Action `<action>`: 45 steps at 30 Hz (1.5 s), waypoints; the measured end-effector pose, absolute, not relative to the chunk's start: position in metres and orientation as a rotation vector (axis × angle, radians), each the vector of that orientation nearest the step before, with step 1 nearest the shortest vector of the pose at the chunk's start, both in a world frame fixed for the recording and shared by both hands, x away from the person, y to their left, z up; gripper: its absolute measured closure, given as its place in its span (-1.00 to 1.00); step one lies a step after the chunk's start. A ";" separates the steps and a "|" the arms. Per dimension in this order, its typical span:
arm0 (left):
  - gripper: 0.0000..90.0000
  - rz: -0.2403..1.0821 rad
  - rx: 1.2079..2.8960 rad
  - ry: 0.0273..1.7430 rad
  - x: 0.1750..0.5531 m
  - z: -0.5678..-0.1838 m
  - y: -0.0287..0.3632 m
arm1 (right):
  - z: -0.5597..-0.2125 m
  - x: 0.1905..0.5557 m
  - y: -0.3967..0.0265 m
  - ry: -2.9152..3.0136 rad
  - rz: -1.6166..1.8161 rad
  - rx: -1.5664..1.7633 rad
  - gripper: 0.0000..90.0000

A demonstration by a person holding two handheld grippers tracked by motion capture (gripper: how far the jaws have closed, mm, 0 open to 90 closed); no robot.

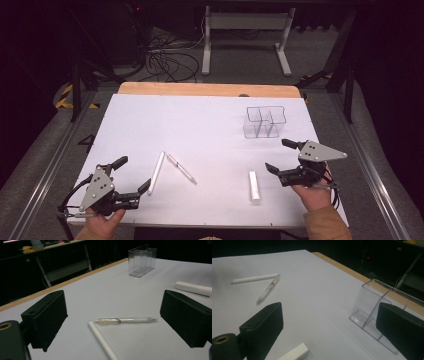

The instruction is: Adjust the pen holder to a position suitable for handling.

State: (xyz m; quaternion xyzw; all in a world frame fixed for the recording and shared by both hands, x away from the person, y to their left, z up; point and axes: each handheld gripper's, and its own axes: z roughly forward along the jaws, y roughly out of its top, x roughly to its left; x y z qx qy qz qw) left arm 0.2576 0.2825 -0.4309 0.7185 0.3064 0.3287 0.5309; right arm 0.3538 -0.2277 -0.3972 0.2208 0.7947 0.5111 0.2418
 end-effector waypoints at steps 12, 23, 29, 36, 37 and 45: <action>-0.83 0.785 1.720 0.733 0.258 -0.431 0.283 | -0.384 0.361 -0.222 2.238 1.311 0.584 -0.65; -0.83 0.783 1.721 0.731 0.258 -0.431 0.283 | -0.369 0.384 -0.222 2.328 1.226 0.590 -0.47; -0.82 0.783 1.725 0.731 0.258 -0.431 0.283 | -0.364 0.399 -0.219 2.349 1.200 0.611 -0.47; -0.82 0.782 1.727 0.733 0.259 -0.432 0.283 | -0.359 0.409 -0.215 2.359 1.170 0.619 -0.47; -0.82 0.785 1.727 0.731 0.259 -0.432 0.283 | -0.358 0.411 -0.214 2.358 1.159 0.616 -0.47; -0.83 0.781 1.725 0.731 0.258 -0.431 0.283 | -0.354 0.424 -0.211 2.360 1.124 0.622 -0.47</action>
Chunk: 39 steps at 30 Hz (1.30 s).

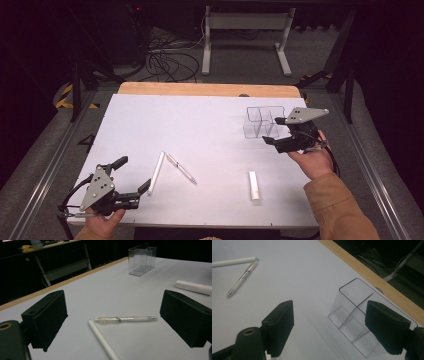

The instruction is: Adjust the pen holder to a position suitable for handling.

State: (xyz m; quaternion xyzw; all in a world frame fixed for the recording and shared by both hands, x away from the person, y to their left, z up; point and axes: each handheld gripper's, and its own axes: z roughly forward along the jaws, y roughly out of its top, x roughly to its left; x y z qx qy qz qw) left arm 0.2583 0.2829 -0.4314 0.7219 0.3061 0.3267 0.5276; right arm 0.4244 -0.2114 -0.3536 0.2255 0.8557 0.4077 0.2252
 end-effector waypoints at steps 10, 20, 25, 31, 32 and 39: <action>-0.82 0.782 1.723 0.734 0.259 -0.432 0.283 | -0.353 0.438 -0.212 2.352 1.105 0.645 -0.47; -0.82 0.782 1.723 0.736 0.258 -0.431 0.283 | -0.353 0.460 -0.213 2.391 1.031 0.672 -0.37; -0.81 0.786 1.727 0.742 0.259 -0.432 0.283 | -0.362 0.477 -0.217 2.422 1.027 0.718 -0.26; -0.81 0.784 1.728 0.746 0.259 -0.432 0.284 | -0.371 0.490 -0.218 2.440 1.028 0.744 -0.21; -0.81 0.784 1.728 0.748 0.259 -0.432 0.284 | -0.372 0.492 -0.218 2.442 1.032 0.741 -0.19; -0.81 0.783 1.729 0.748 0.259 -0.432 0.283 | -0.382 0.502 -0.214 2.482 1.003 0.748 -0.08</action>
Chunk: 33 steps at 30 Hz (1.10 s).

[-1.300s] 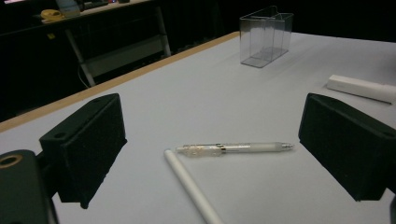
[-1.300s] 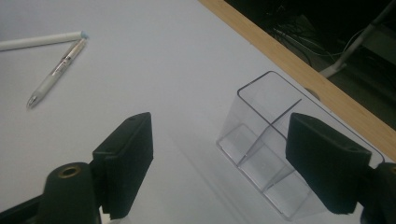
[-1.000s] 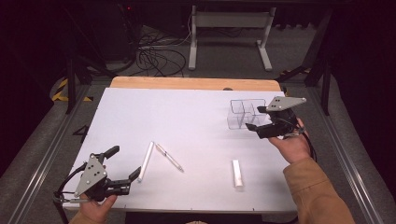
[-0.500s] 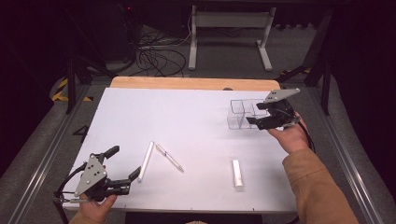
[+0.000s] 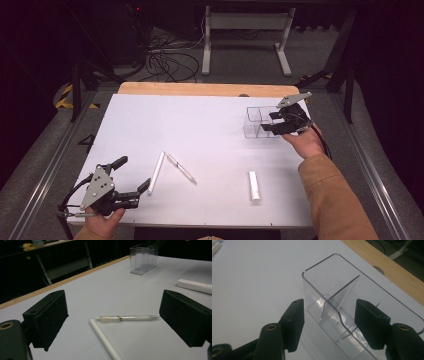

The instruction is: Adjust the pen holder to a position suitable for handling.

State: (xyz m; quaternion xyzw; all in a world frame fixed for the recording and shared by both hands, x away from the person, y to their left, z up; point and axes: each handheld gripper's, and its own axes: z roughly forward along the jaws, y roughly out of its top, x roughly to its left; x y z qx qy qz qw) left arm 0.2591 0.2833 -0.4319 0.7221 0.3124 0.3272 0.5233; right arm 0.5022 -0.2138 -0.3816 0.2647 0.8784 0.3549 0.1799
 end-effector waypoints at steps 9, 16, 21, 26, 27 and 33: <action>-0.80 0.785 1.730 0.746 0.259 -0.432 0.283 | -0.389 0.511 -0.203 2.520 0.914 0.736 0.03; -0.80 0.786 1.729 0.746 0.259 -0.432 0.283 | -0.396 0.517 -0.195 2.545 0.866 0.728 0.05; -0.80 0.788 1.731 0.744 0.259 -0.432 0.283 | -0.402 0.521 -0.191 2.566 0.824 0.720 0.08; -0.80 0.788 1.730 0.744 0.259 -0.432 0.283 | -0.406 0.523 -0.190 2.576 0.800 0.727 0.09; -0.80 0.788 1.731 0.744 0.259 -0.432 0.283 | -0.407 0.523 -0.190 2.578 0.790 0.724 0.09; -0.80 0.788 1.731 0.744 0.259 -0.432 0.283 | -0.411 0.525 -0.187 2.590 0.752 0.718 0.14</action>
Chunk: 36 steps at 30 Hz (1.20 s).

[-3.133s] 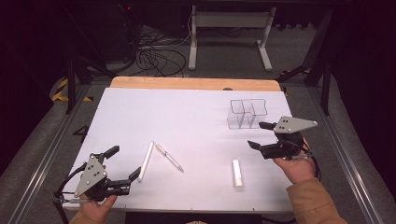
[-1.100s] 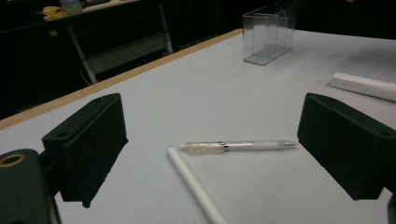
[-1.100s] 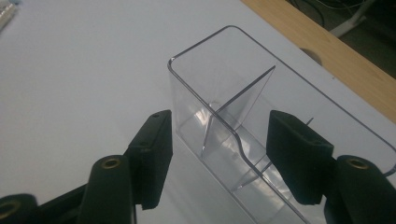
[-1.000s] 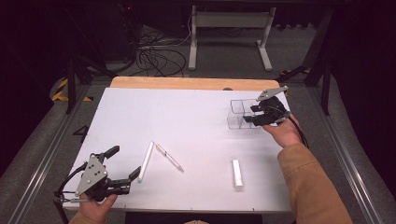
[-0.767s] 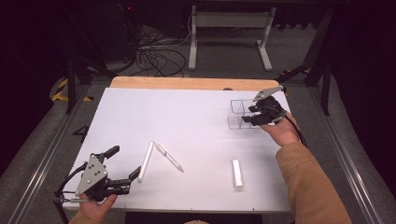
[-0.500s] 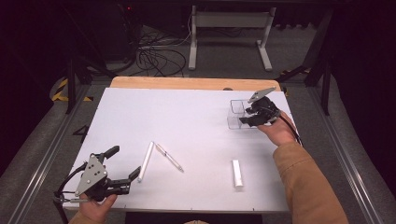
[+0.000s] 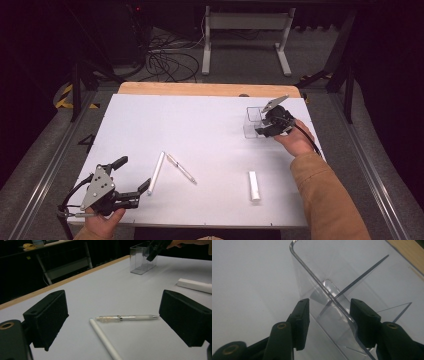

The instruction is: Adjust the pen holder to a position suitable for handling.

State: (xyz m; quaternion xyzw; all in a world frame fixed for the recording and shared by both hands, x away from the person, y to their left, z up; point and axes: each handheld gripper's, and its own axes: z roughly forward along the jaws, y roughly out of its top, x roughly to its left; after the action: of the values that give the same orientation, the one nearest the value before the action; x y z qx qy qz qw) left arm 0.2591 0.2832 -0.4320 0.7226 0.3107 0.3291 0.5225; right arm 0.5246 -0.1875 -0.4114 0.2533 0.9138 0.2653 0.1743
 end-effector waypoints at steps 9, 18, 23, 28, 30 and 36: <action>-0.80 0.785 1.734 0.744 0.259 -0.432 0.283 | -0.416 0.525 -0.185 2.599 0.707 0.705 0.17; -0.80 0.785 1.740 0.744 0.259 -0.433 0.282 | -0.415 0.525 -0.183 2.606 0.689 0.680 0.20; -0.80 0.786 1.739 0.743 0.259 -0.433 0.282 | -0.415 0.525 -0.182 2.611 0.669 0.663 0.22; -0.80 0.783 1.741 0.744 0.260 -0.433 0.282 | -0.411 0.523 -0.181 2.608 0.645 0.623 0.51; -0.80 0.783 1.746 0.743 0.260 -0.433 0.281 | -0.410 0.522 -0.180 2.612 0.638 0.606 0.56; -0.80 0.779 1.744 0.742 0.259 -0.434 0.281 | -0.402 0.519 -0.178 2.654 0.652 0.586 0.91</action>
State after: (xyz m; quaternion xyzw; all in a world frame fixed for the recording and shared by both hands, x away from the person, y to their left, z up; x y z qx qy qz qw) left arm 0.2594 0.2809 -0.4336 0.7274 0.3092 0.3247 0.5195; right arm 0.5190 -0.1780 -0.4020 0.2064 0.9354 0.2297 0.1723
